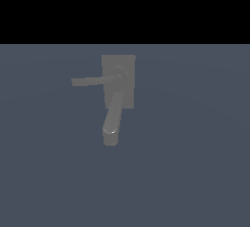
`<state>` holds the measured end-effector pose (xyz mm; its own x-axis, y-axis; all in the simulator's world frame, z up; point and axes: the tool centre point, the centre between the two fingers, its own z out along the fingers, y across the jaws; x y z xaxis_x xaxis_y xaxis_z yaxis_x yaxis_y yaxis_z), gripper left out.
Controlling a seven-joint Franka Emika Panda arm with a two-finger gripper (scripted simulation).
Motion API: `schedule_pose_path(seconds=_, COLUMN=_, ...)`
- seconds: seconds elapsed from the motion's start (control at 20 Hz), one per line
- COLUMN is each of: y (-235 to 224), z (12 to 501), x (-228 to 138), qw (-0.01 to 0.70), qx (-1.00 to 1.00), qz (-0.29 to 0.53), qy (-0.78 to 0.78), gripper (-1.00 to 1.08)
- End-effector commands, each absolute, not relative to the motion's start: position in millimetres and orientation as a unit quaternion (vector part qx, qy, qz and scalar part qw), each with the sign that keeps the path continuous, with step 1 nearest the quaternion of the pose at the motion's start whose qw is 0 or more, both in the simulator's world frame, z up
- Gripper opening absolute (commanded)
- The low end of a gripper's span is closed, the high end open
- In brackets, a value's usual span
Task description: Turn on the faucet by rotating a designated handle.
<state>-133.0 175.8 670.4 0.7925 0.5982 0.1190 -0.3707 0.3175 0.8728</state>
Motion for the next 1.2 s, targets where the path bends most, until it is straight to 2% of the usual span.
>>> schedule_pose_path(seconds=0.0, y=196, z=657, x=-119, qw=0.825, qx=0.460, qz=0.297, qy=0.142, gripper=-1.00)
schedule_pose_path(seconds=0.3, y=236, z=609, x=-81, qw=0.861, qx=0.368, qz=0.275, qy=0.219, gripper=-1.00)
schedule_pose_path(seconds=0.6, y=264, z=542, x=-41, qw=0.877, qx=0.282, qz=0.241, qy=0.306, gripper=-1.00)
schedule_pose_path(seconds=1.15, y=268, z=376, x=21, qw=0.851, qx=0.152, qz=0.153, qy=0.479, gripper=-1.00)
